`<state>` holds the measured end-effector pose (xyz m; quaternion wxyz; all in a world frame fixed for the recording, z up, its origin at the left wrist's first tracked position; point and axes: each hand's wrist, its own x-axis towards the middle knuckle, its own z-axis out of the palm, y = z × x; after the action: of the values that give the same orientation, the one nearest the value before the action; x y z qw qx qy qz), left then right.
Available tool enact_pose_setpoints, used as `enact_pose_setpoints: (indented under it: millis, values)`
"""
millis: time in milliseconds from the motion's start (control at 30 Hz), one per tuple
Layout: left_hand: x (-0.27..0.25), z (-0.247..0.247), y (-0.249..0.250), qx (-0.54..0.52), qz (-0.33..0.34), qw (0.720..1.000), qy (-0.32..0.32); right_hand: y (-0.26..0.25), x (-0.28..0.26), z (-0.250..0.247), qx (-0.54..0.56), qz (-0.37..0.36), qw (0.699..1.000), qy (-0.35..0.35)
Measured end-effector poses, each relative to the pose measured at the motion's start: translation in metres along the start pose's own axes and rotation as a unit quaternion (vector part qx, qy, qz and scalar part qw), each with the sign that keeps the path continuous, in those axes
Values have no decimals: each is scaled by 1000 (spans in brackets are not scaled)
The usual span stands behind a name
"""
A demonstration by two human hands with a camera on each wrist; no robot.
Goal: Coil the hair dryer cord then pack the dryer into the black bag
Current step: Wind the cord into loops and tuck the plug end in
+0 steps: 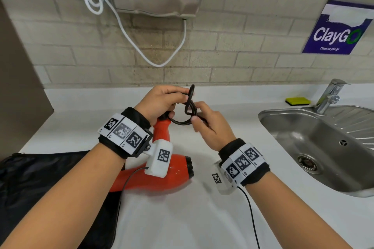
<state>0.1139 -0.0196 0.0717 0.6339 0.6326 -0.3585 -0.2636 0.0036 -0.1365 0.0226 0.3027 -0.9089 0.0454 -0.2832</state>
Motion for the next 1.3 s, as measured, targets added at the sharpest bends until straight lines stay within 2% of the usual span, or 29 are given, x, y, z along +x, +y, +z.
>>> enact_pose_setpoints:
  millis: [100, 167, 233, 367, 500, 567, 633, 767, 900, 1100, 1200, 1300]
  values:
    - [0, -7, 0, -32, -25, 999, 18, 33, -7, 0, -22, 51, 998, 21]
    - [0, -8, -1, -33, -29, 999, 4, 48, -8, -1, -52, 102, 993, 16]
    - [1, -7, 0, -33, -30, 999, -13, 53, -6, -1, -60, 114, 992, 6]
    - [1, -3, 1, -38, -27, 999, -25, 41, 1, -1, -4, 82, 997, -2]
    - [-2, -1, 1, -49, -17, 999, -10, 25, 3, -4, 111, 98, 988, -32]
    - [-4, -1, 1, -46, -14, 999, -7, 24, 4, -3, 96, 81, 992, -21]
    - [-5, 0, 2, -25, -16, 1000, -2, 24, 9, -3, 76, 80, 994, 20]
    - [-5, 3, 4, 43, -13, 999, 15, 14, 23, -18, 63, 70, 985, 145]
    - [-5, 5, 3, 82, 0, 997, 15, -9, 30, -35, 92, 19, 971, 221]
    - [-11, 13, 9, 119, 7, 992, -43, -28, 28, -32, 124, -41, 961, 243]
    - [-14, 14, 10, 130, 7, 989, -66, -30, 27, -29, 138, -65, 962, 225]
    - [-13, 14, 8, 83, 5, 996, -21, -16, 26, -31, 161, -40, 968, 191]
